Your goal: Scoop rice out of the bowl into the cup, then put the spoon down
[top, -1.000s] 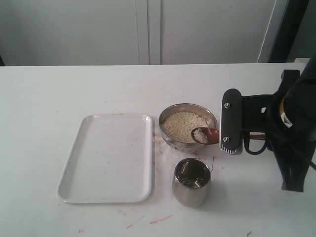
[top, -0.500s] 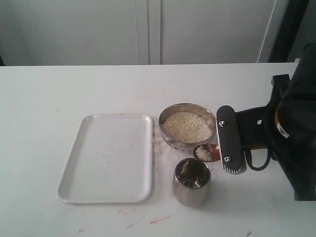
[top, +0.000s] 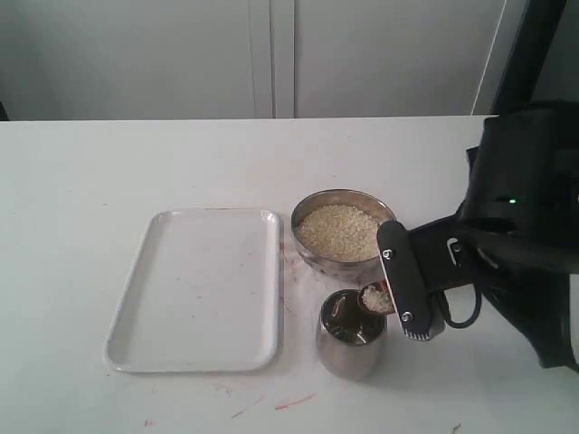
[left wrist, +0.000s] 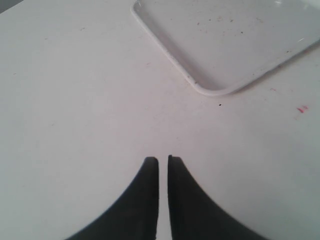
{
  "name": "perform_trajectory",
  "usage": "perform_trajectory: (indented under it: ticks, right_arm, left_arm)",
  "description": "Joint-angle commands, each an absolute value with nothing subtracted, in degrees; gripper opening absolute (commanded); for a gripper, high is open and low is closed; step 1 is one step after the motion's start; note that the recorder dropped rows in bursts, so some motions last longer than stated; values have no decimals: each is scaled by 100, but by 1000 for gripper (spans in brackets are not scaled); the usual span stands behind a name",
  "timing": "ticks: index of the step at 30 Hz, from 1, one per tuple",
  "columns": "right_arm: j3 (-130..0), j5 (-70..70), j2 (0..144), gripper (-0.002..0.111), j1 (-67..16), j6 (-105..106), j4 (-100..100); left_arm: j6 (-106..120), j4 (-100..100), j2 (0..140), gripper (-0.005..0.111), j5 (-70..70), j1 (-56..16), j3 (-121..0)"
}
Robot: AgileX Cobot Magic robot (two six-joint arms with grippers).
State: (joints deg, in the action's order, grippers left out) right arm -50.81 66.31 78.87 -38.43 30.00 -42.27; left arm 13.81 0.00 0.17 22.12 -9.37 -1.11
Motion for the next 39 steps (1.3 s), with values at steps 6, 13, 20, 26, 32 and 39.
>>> perform_trajectory:
  ticks: [6,13,20,26,32,39]
  right_arm:
    - [-5060,6776,8015,0,-4200,2968,-4699]
    - [-5060,6918,8065,0,-4361,2571,-5391]
    - [-5060,6843,8067,0,-4451,2770,-5404]
    - [-5060,6961,8169,0,-4726,2896,-5778]
    - [-5060,6996,8439,0,-4799,2896,-5914]
    - [-5060,6996,8482,0,-4799,2896,-6113]
  left_arm:
    - [1347,0,0,14,2403,-949,-58]
    - [1347,0,0,14,2403,-949,-58]
    - [1347,0,0,14,2403,-949,-58]
    - [1347,0,0,14,2403,-949,-58]
    - [1347,0,0,14,2403,-949,-58]
    - [1347,0,0,14,2403,-949,-58]
